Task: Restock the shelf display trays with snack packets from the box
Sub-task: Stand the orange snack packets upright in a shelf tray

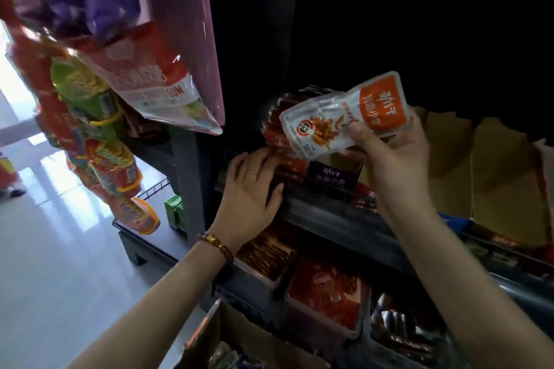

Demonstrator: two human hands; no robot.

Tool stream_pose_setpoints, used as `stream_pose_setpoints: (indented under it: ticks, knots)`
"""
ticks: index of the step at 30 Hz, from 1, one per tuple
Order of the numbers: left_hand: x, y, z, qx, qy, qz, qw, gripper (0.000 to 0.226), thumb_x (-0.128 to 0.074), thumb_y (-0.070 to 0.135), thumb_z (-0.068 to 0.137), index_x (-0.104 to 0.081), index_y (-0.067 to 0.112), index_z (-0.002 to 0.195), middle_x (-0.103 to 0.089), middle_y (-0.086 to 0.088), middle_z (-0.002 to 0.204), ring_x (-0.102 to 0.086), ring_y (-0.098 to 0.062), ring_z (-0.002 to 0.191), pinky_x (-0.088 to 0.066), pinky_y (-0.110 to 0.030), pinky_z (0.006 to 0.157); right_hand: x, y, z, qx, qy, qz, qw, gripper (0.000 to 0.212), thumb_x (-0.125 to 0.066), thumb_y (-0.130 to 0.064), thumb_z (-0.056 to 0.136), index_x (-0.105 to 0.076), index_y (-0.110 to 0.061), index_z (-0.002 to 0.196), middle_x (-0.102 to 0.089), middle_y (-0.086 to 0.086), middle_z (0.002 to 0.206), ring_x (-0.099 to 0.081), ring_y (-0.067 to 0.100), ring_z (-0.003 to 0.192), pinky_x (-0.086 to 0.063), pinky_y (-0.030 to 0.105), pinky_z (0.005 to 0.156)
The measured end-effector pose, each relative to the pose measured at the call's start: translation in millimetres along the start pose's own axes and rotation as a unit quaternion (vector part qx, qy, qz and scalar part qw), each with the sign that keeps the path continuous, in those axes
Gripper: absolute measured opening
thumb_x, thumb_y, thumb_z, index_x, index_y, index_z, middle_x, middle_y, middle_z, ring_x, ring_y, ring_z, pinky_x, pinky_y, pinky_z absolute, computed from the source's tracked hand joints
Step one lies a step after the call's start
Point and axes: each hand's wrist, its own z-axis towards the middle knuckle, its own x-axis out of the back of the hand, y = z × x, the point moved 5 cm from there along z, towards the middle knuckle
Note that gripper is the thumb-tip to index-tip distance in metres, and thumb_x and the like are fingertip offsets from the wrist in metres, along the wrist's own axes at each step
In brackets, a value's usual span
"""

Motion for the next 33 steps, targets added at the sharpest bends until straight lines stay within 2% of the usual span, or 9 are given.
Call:
stream_pose_setpoints:
  ticks: [4,6,10,16,20,28,31,33]
  knots:
    - [-7.0,-8.7,0.6,-0.027,-0.012,0.001,1.000,0.043,-0.047,0.028,0.090,-0.045,0.008,0.127,-0.041,-0.009,0.130,-0.043,-0.023,0.112,-0.026,-0.039,0.104,-2.7,21.8,0.0,-0.027,0.025,0.056,0.998,0.029,-0.065,-0.005,0.085,-0.052,-0.018,0.107,-0.066,0.004,0.108,-0.067,0.017,0.100,-0.057,0.027,0.074]
    - [-11.8,-10.1,-1.0,-0.016,-0.027,-0.034,0.999,0.045,-0.046,0.029,0.090,-0.043,0.008,0.129,-0.037,-0.009,0.132,-0.040,-0.024,0.114,-0.027,-0.037,0.103,-7.5,27.8,0.2,-0.013,0.016,0.026,0.999,0.027,-0.065,-0.003,0.084,-0.055,-0.021,0.101,-0.069,-0.004,0.098,-0.068,0.013,0.094,-0.057,0.025,0.072]
    - [-18.5,-8.7,-4.5,0.001,-0.058,-0.059,0.997,0.050,-0.046,0.031,0.090,-0.039,0.010,0.134,-0.034,-0.007,0.135,-0.037,-0.022,0.117,-0.028,-0.039,0.102,-16.9,22.8,1.3,0.076,-0.027,-0.067,0.994,0.035,-0.067,0.001,0.083,-0.058,-0.031,0.094,-0.068,-0.024,0.084,-0.065,-0.001,0.087,-0.053,0.018,0.076]
    - [-21.5,-16.1,-2.8,-0.029,-0.074,-0.002,0.997,0.055,-0.046,0.034,0.088,-0.036,0.009,0.136,-0.049,-0.017,0.134,-0.043,-0.023,0.117,-0.028,-0.036,0.099,-19.8,28.3,-7.3,0.122,-0.033,-0.087,0.988,0.031,-0.068,0.001,0.083,-0.060,-0.027,0.094,-0.065,-0.019,0.087,-0.062,-0.001,0.087,-0.047,0.014,0.078]
    - [-23.1,-15.3,-3.0,-0.024,-0.066,0.011,0.997,0.055,-0.044,0.035,0.090,-0.034,0.007,0.136,-0.052,-0.019,0.134,-0.042,-0.023,0.121,-0.028,-0.035,0.098,-21.6,32.5,-9.7,0.136,-0.019,-0.096,0.986,0.031,-0.068,0.004,0.082,-0.058,-0.023,0.093,-0.062,-0.013,0.086,-0.060,0.001,0.084,-0.045,0.013,0.077]
    - [-20.4,-11.1,1.7,0.002,-0.035,0.002,0.999,0.046,-0.042,0.028,0.091,-0.047,0.001,0.128,-0.055,-0.018,0.129,-0.049,-0.024,0.111,-0.031,-0.032,0.090,-25.2,35.3,-12.2,0.154,-0.031,-0.111,0.981,0.033,-0.065,0.008,0.082,-0.050,-0.020,0.089,-0.057,-0.011,0.083,-0.056,0.002,0.078,-0.043,0.013,0.074]
    - [-20.4,-11.1,4.7,0.000,-0.018,-0.002,1.000,0.042,-0.043,0.025,0.092,-0.053,0.001,0.126,-0.058,-0.015,0.127,-0.051,-0.022,0.107,-0.031,-0.030,0.087,-17.2,37.1,-13.1,0.136,0.010,-0.100,0.986,0.030,-0.066,0.000,0.084,-0.048,-0.023,0.091,-0.058,-0.015,0.084,-0.056,-0.002,0.078,-0.044,0.012,0.073]
    - [-20.8,-10.7,6.9,0.005,-0.018,-0.021,1.000,0.040,-0.042,0.023,0.092,-0.054,0.004,0.125,-0.058,-0.012,0.126,-0.050,-0.019,0.106,-0.028,-0.026,0.087,-11.3,33.0,-14.5,0.139,0.051,-0.068,0.987,0.025,-0.063,-0.007,0.086,-0.046,-0.022,0.097,-0.057,-0.011,0.090,-0.059,-0.003,0.082,-0.047,0.012,0.072]
